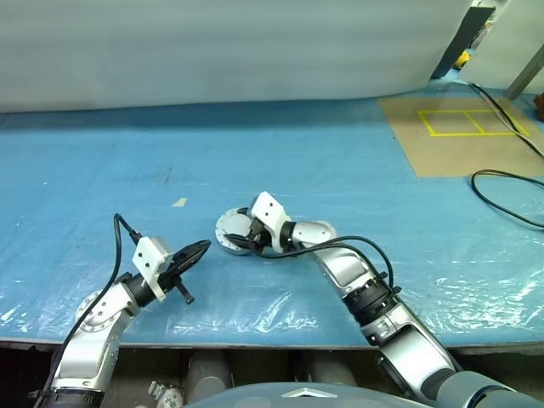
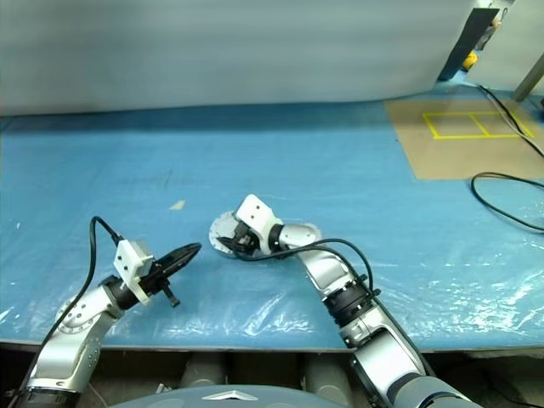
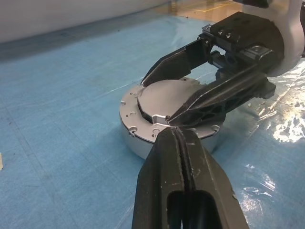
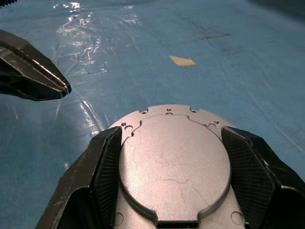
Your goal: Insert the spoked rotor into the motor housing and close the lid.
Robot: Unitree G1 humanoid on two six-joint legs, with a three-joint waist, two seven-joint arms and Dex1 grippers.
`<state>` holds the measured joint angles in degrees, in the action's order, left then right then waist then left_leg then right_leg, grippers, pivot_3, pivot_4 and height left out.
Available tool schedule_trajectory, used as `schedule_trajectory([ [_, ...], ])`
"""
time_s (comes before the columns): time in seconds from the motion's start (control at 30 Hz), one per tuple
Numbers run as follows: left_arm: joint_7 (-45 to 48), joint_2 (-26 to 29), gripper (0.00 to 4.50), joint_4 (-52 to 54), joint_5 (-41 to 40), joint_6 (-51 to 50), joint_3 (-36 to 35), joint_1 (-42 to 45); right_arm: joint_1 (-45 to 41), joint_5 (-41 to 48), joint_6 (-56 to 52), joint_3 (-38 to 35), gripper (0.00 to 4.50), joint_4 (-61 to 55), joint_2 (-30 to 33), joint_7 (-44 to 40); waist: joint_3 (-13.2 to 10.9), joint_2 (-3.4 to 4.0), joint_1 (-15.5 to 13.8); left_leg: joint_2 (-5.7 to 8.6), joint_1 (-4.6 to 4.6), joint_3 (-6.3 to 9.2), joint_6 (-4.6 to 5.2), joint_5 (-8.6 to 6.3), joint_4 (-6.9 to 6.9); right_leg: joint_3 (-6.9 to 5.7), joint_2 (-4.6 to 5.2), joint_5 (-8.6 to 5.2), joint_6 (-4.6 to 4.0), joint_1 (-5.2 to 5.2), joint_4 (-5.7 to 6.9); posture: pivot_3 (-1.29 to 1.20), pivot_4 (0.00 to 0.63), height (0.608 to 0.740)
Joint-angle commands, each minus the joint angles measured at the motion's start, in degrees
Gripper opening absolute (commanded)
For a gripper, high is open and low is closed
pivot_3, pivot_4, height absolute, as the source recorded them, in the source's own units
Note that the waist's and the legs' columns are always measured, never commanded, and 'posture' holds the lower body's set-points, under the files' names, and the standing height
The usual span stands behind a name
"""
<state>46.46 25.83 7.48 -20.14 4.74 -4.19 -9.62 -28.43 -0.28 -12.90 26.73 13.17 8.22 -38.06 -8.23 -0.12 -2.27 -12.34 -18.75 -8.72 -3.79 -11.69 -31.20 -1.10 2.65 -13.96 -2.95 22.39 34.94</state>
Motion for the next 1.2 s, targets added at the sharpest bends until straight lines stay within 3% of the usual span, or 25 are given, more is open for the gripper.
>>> schedule_trajectory([
  [0.03, -0.4, 0.2, 0.0, 2.2, -0.2, -0.3, 0.0, 0.5, 2.1, -6.0, 0.1, 1.8, 2.95, 8.9, 2.2, 3.4, 0.0, 0.03, 0.0, 0.0, 0.01, 0.0, 0.0, 0.0, 0.01, 0.0, 0.0, 0.0, 0.0, -0.01, 0.0, 0.0, 0.15, 0.74],
  [0.4, -0.4, 0.4, 0.0, 1.7, 0.1, -1.0, 0.4, 1.9, 1.8, -4.1, -2.0, 1.1, 2.95, 9.7, 1.6, 2.6, 0.1, 0.15, -0.1, 0.01, 0.01, 0.02, 0.01, -0.01, 0.09, 0.02, 0.04, -0.01, 0.01, 0.02, -0.02, 0.0, 0.15, 0.74],
  [0.87, -7.6, -0.4, 0.0, -7.6, 13.0, -5.0, 7.3, 11.3, 0.2, -3.7, -2.5, 0.1, 2.95, 9.8, 1.2, 2.3, 0.1, 0.22, 0.0, 0.01, -0.15, 0.04, 0.01, -0.01, 0.17, 0.03, 0.05, 0.0, 0.02, 0.2, -0.04, 0.0, 0.15, 0.74],
  [1.2, -7.4, -0.6, 0.0, -9.5, 15.4, -6.5, 10.4, 13.5, 0.0, -2.4, -4.1, -1.1, 2.95, 8.3, 0.6, 1.1, 0.3, 0.49, -0.3, 0.12, -0.16, 0.05, 0.02, -0.01, 0.28, 0.03, 0.27, -0.01, 0.05, 0.2, -0.09, 0.0, 0.15, 0.74],
])
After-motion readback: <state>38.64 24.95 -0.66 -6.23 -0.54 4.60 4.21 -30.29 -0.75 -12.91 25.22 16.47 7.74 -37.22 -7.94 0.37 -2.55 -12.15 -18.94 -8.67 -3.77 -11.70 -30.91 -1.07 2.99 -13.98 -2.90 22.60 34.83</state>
